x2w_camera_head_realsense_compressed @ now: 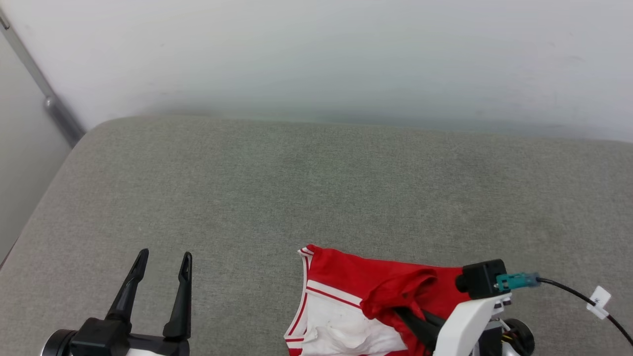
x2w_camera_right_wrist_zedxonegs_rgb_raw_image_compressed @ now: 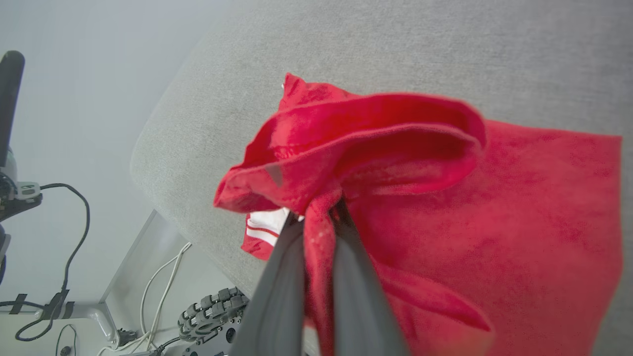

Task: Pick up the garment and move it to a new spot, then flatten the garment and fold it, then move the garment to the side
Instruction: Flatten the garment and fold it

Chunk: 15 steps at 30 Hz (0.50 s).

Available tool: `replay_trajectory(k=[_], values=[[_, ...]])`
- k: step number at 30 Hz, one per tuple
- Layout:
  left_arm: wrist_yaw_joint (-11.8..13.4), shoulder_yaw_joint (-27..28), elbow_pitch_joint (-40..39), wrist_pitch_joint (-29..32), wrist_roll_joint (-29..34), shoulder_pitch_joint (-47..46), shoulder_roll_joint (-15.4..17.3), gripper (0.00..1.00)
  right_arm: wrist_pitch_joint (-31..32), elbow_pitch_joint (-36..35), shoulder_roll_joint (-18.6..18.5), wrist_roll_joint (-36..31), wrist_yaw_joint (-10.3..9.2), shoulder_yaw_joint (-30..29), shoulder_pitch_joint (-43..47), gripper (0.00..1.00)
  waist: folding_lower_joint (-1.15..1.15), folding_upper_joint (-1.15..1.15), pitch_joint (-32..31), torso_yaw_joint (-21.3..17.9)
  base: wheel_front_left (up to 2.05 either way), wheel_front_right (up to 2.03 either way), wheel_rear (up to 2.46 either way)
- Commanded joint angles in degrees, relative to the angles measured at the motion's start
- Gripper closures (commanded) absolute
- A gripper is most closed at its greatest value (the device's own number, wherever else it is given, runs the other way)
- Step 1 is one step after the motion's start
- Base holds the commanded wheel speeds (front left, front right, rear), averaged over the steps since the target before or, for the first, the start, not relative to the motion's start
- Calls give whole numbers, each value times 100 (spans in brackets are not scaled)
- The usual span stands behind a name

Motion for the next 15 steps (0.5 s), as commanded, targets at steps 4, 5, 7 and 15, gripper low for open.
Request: replay_trajectory(k=[4,5,7,15], values=[[-6,-28,31,-14,-31,-21,52,0,-263,382,12,268,-1,370,-388,100,0,0,49,141,0,0,0],[-6,-36,36,-14,-36,-32,59,0,-325,497,12,304,-1,435,-459,100,0,0,60,164,0,0,0],[-6,-50,46,-14,-52,-53,70,0,-453,736,11,373,-1,586,-633,100,0,0,93,211,0,0,0],[-6,-130,108,-14,-66,-144,114,0,-912,1725,12,399,-1,867,-1185,100,0,0,191,376,0,0,0]])
